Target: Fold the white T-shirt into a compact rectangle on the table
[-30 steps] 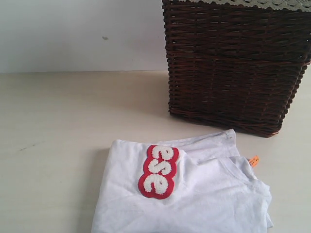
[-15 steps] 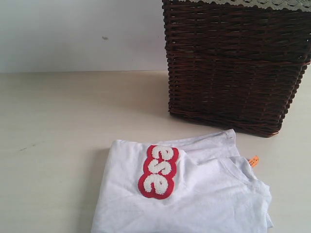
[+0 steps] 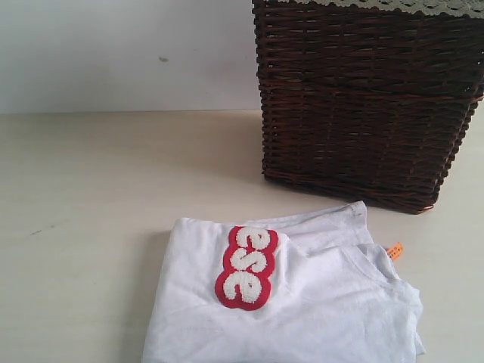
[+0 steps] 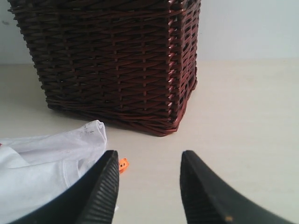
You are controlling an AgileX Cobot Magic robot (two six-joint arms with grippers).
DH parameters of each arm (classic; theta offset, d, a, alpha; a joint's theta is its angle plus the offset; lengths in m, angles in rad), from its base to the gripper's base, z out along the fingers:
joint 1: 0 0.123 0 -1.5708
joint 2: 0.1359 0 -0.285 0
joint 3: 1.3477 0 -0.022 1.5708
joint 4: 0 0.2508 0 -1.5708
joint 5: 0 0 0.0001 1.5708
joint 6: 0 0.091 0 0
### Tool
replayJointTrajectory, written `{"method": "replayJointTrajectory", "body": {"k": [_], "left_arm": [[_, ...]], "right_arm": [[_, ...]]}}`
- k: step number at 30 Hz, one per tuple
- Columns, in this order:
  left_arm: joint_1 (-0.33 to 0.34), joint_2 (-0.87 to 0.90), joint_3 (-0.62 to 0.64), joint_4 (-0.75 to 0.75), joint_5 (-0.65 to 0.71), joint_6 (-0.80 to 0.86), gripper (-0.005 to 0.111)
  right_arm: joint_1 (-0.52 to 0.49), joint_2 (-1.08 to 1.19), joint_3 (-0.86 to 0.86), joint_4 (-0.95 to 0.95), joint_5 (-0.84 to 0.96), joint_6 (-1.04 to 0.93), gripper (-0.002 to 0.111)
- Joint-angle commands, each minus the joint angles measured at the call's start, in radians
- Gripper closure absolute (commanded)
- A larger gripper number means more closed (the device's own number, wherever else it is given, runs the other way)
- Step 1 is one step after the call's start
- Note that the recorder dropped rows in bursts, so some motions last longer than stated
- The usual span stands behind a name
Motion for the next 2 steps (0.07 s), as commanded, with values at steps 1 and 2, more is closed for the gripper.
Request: {"method": "replayJointTrajectory", "body": {"k": [1, 2], "left_arm": [[-0.007, -0.007, -0.004, 0.002, -0.014, 0.001, 0.107], [-0.007, -0.007, -0.004, 0.002, -0.014, 0.001, 0.107]], "right_arm": [[-0.007, -0.006, 0.005, 0.000, -0.017, 0.000, 0.067], [-0.007, -0.006, 0.005, 0.000, -0.017, 0.000, 0.067]]}}
